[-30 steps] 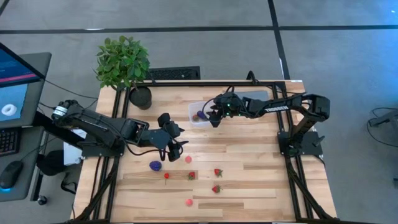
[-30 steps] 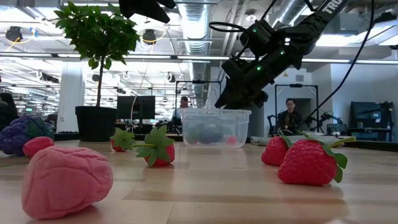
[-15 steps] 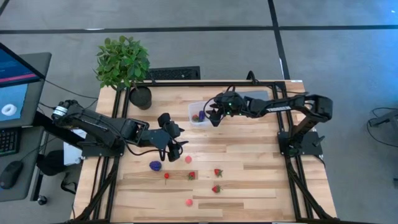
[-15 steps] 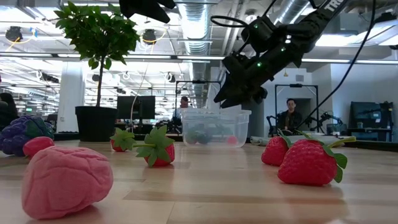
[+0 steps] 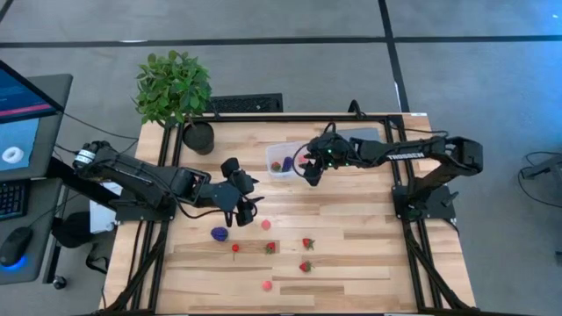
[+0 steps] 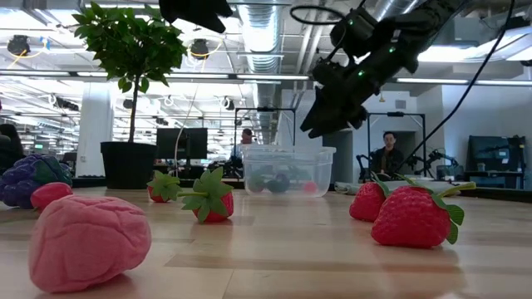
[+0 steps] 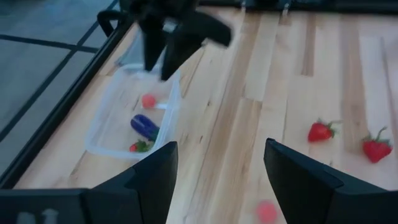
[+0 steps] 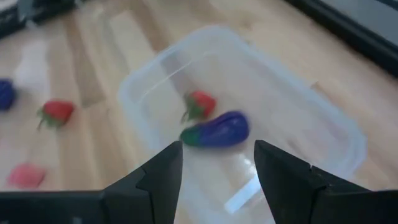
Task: Pick and placing Produce into tupperware
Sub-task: Put the grape into the container
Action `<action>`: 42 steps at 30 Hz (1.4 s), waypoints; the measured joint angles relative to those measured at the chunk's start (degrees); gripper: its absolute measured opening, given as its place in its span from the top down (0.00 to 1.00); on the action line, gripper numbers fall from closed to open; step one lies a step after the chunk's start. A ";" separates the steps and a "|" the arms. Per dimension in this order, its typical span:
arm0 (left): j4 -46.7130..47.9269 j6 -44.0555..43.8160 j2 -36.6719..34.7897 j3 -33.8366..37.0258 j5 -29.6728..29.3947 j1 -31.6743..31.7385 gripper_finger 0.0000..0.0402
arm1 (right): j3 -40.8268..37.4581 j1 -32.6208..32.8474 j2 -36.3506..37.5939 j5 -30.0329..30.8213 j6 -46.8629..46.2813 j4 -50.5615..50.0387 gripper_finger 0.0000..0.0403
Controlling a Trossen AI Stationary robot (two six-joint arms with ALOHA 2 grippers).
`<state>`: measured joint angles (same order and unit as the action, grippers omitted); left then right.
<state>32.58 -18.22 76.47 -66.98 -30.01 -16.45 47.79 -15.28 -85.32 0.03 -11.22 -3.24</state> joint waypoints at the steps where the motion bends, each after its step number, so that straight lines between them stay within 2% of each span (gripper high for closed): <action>1: 0.52 0.02 0.00 0.12 -0.15 0.00 0.43 | 0.00 0.60 0.55 -0.02 0.35 -1.18 0.45; 16: -0.10 -5.34 0.00 8.39 2.38 -1.48 0.43 | -0.04 9.88 10.84 4.98 -1.53 -11.87 0.45; 21: 0.71 -5.41 -0.34 9.28 2.94 -2.75 0.43 | -0.67 14.44 14.05 9.37 -2.95 -14.51 0.45; 33: 2.11 -6.67 -2.26 10.44 3.23 -3.43 0.43 | -11.62 26.88 22.49 21.51 -18.66 -11.70 0.45; 42: 9.91 -9.67 -3.46 10.44 7.29 -5.29 0.43 | -13.53 38.06 23.13 32.25 -29.02 -12.91 0.45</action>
<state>42.48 -27.89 73.01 -56.53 -22.72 -21.74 34.26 22.77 -62.19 32.29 -40.24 -16.15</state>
